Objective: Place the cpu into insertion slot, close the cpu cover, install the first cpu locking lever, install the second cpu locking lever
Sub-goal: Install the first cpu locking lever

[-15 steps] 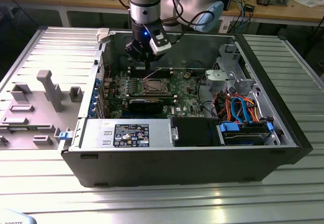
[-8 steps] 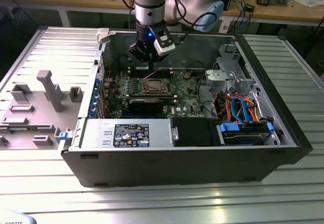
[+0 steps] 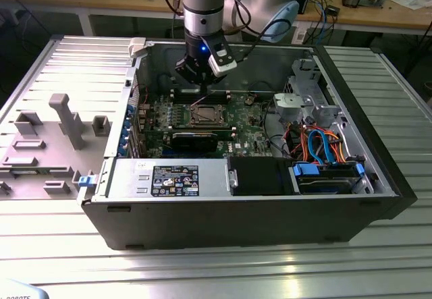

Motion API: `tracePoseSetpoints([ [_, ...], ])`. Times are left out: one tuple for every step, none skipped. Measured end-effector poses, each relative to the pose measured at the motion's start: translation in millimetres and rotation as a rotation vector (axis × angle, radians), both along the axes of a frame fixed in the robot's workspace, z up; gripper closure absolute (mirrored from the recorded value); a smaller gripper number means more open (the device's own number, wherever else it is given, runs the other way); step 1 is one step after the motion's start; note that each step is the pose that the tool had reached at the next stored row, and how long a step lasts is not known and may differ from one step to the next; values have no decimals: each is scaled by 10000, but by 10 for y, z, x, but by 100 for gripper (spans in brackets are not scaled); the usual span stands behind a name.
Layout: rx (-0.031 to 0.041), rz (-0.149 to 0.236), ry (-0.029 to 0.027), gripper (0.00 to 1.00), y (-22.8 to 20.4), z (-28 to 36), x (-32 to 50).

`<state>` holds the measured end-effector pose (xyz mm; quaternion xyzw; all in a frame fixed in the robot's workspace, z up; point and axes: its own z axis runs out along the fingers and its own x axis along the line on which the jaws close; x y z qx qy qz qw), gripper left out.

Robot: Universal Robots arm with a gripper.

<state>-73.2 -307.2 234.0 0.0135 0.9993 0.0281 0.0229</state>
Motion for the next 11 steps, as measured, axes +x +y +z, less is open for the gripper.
tracePoseSetpoints([
  [-1, 0, 0, 89, 1, -13, 2],
  [-2, 5, 0, 89, 5, -27, 4],
  [-5, 11, 2, 89, 10, -35, 7],
  [-5, 14, 1, 89, 15, -41, 11],
  [-5, 14, -1, 89, 21, -49, 20],
  [-5, 14, -1, 89, 21, -53, 22],
  [-8, 14, 2, 89, 21, -53, 22],
  [-9, 12, 3, 89, 21, -53, 22],
  [-7, 14, 0, 89, 24, -56, 22],
  [-7, 14, 0, 89, 31, -56, 22],
  [-7, 14, 1, 89, 31, -56, 22],
])
